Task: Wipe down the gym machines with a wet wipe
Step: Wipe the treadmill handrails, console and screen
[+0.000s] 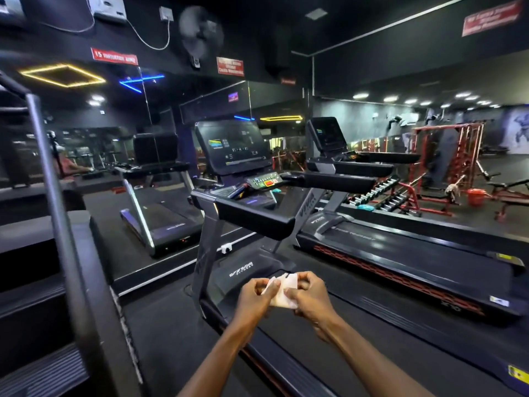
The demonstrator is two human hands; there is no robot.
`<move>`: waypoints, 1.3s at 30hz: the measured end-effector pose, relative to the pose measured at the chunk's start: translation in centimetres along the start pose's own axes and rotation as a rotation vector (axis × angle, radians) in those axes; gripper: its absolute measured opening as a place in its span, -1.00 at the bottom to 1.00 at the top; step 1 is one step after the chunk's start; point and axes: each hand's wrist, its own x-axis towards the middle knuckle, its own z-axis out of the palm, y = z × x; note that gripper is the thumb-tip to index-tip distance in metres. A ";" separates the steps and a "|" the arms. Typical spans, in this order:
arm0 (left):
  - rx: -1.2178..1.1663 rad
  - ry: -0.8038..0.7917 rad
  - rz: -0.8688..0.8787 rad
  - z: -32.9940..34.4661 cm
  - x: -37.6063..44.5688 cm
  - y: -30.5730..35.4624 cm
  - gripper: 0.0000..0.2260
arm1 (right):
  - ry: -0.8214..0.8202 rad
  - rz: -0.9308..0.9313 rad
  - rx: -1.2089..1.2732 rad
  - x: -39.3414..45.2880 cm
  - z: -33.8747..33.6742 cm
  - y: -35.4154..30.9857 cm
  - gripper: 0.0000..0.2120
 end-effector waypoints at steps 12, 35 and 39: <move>-0.168 0.062 -0.034 3.5 19.8 -0.6 -0.82 | 0.040 -0.193 -0.245 19.7 0.6 -1.9 -0.84; 0.600 0.118 0.806 10.4 36.2 -3.3 -0.83 | 0.115 -0.107 -0.305 41.3 -0.7 -0.7 -0.93; 0.708 0.016 0.906 10.1 37.6 -4.8 -0.74 | 0.116 0.010 -0.106 42.7 -1.6 -0.1 -0.85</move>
